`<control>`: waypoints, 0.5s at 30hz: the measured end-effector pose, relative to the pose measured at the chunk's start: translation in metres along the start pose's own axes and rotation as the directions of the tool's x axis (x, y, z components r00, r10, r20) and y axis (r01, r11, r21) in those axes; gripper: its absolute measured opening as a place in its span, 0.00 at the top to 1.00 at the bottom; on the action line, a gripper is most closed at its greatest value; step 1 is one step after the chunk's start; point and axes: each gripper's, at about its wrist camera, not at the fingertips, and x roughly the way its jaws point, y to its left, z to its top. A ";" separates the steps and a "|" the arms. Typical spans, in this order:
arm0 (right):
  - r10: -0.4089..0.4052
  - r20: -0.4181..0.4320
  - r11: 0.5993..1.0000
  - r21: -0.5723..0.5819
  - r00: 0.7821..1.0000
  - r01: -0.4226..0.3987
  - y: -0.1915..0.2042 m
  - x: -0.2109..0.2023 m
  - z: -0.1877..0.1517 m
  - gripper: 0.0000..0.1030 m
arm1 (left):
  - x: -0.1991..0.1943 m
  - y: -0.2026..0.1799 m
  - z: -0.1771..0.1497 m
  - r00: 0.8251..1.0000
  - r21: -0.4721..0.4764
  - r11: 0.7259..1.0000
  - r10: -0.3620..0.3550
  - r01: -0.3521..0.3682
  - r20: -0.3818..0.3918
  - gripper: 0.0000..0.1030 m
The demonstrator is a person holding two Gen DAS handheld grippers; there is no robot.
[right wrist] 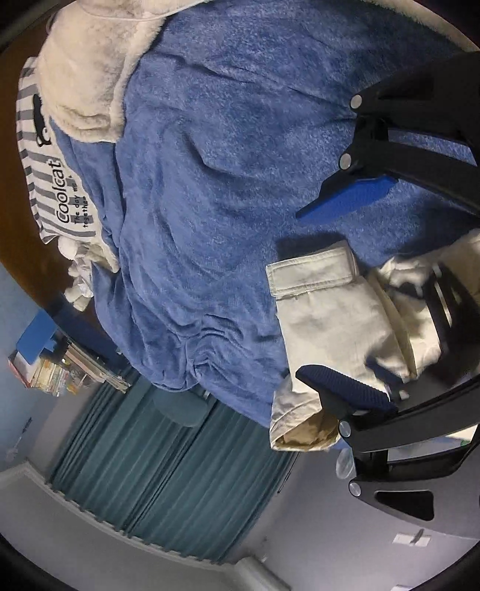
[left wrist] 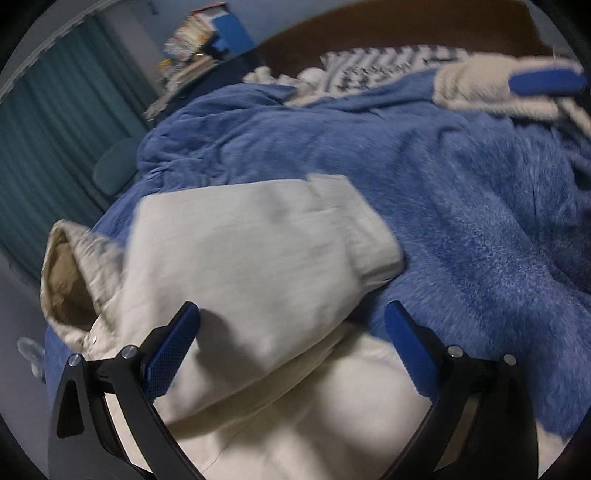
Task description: Fold large clothes
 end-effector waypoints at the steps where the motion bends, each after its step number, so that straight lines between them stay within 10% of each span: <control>1: 0.003 0.001 1.000 0.005 1.000 -0.003 -0.001 0.000 0.001 0.27 | 0.008 -0.007 0.004 1.000 0.018 1.000 0.002 -0.002 -0.016 0.07; 7: 0.031 -0.029 0.998 0.048 0.999 -0.029 -0.007 0.007 -0.001 0.27 | 0.050 -0.040 0.016 0.991 0.156 0.984 0.101 -0.086 -0.087 0.15; 11: 0.036 -0.028 0.998 0.047 0.999 -0.034 -0.005 0.008 -0.001 0.27 | 0.061 -0.042 0.012 0.987 0.196 0.979 0.081 -0.053 -0.138 0.59; 15: 0.046 -0.025 0.998 0.052 0.999 -0.045 -0.004 0.006 -0.001 0.27 | 0.047 -0.017 0.016 0.993 0.092 0.995 0.042 -0.032 -0.114 0.76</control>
